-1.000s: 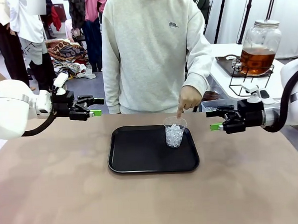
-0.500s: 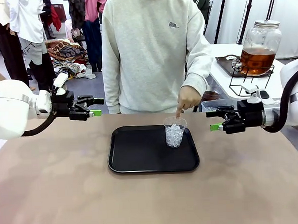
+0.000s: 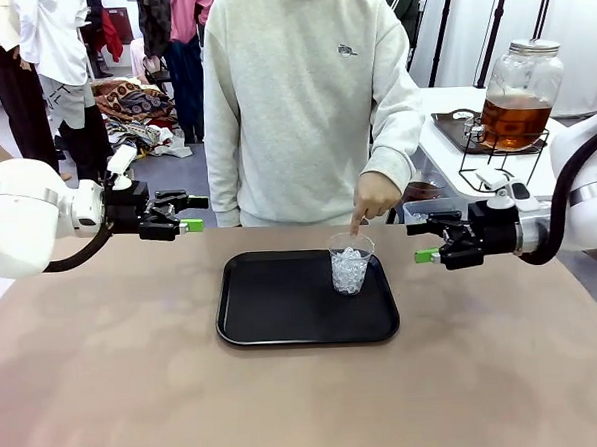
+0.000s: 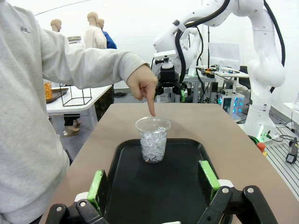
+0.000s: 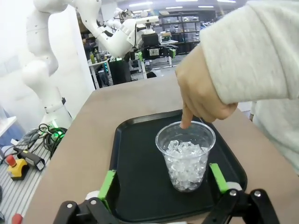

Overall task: Pour the drink into the iced cup.
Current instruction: Pick up the iced cup indicated by the human and present it to them.

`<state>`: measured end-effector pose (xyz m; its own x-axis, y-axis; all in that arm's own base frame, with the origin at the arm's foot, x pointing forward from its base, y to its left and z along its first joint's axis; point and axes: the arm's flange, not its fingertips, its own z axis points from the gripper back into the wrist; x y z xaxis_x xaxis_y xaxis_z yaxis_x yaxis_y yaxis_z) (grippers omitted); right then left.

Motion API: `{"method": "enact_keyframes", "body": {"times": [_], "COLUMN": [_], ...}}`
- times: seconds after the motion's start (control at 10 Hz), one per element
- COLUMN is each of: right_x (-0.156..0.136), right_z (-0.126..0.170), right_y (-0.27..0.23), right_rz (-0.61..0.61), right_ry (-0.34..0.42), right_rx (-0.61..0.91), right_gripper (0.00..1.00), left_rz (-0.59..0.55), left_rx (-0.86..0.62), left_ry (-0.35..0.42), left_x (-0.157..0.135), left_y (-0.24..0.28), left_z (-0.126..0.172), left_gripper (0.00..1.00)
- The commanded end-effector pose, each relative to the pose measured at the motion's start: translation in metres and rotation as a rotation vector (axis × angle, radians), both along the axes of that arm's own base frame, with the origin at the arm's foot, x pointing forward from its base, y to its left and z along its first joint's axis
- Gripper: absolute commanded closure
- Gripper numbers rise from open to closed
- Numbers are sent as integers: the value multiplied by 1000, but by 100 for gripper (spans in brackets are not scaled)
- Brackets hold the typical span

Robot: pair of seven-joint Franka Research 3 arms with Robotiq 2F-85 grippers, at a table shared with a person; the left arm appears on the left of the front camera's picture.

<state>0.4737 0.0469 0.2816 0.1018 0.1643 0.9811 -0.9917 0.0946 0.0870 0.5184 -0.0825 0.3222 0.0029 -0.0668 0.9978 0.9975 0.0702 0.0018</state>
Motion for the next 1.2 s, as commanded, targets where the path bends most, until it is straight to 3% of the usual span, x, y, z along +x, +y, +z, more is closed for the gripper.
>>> {"method": "enact_keyframes", "body": {"times": [0.0,0.4,1.1], "right_x": [21,39,58], "right_z": [-21,-51,-78], "right_y": [11,24,44], "right_rz": [65,124,129], "right_ry": [-94,-109,-18], "right_rx": [18,45,84], "right_gripper": [0,0,0], "left_rz": [10,10,10], "left_rx": [-9,-9,-9], "left_ry": [-2,-2,-2], "left_x": [-2,-2,-2], "left_y": [0,0,0], "left_z": [1,1,1], "left_gripper": [0,0,0]}}
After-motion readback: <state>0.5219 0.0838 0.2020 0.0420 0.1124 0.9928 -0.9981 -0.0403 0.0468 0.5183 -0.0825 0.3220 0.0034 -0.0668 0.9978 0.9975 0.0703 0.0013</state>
